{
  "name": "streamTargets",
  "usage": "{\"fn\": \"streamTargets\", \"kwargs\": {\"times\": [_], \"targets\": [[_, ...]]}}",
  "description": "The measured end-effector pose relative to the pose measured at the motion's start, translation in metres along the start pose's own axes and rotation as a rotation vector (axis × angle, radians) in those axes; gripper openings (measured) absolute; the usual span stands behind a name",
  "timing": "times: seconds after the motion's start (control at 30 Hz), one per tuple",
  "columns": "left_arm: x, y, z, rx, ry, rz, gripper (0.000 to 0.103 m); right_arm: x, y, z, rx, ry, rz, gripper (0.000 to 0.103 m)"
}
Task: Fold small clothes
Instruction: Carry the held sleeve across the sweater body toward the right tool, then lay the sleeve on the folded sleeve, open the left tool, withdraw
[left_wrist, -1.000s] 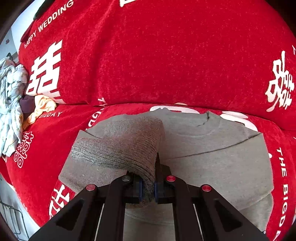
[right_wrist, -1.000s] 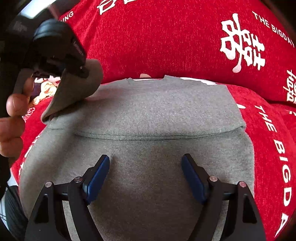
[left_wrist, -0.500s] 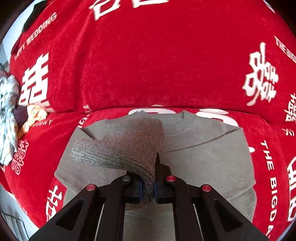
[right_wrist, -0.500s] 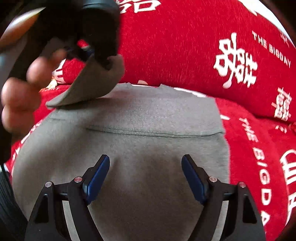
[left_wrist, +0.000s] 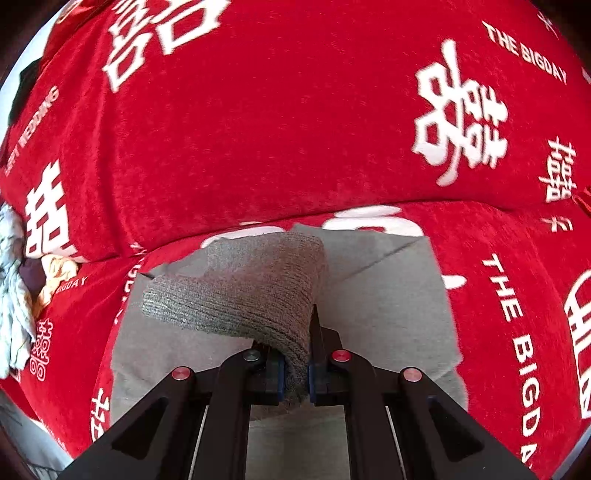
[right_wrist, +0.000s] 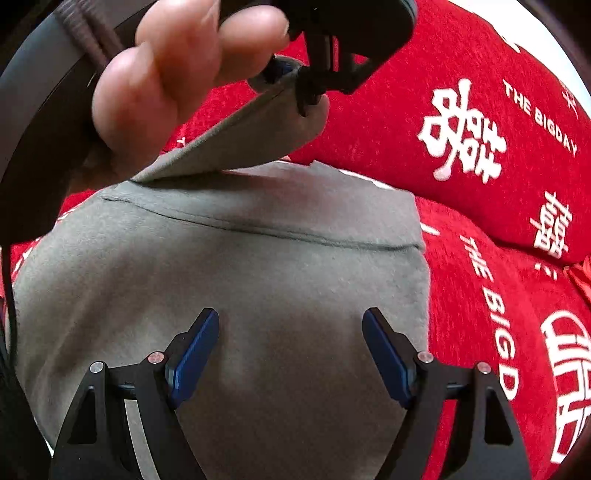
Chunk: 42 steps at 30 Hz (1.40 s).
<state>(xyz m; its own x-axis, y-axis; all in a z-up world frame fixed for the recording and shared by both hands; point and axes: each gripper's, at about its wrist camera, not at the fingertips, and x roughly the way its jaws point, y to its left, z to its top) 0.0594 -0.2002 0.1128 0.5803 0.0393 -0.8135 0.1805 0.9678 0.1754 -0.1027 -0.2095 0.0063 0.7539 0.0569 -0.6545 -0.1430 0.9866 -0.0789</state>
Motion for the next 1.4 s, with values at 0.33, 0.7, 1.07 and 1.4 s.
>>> {"fn": "streamTargets", "kwargs": {"times": [0.33,0.7,1.07,1.4], "targets": [[0.034,-0.027,-0.013,0.051,0.087,-0.015,0.009,-0.001,-0.012,-0.009,0.035,-0.005,0.038,0.083],[0.046,-0.049,-0.033,0.133,0.104,-0.06,0.009,0.001,-0.019,-0.013,0.059,-0.022,0.054,0.083],[0.058,-0.057,-0.043,0.172,0.126,-0.072,0.01,0.003,-0.022,-0.014,0.057,-0.024,0.062,0.083],[0.063,-0.046,-0.033,0.112,0.142,-0.125,0.095,0.0,-0.022,-0.017,0.059,-0.026,0.066,0.083]]}}
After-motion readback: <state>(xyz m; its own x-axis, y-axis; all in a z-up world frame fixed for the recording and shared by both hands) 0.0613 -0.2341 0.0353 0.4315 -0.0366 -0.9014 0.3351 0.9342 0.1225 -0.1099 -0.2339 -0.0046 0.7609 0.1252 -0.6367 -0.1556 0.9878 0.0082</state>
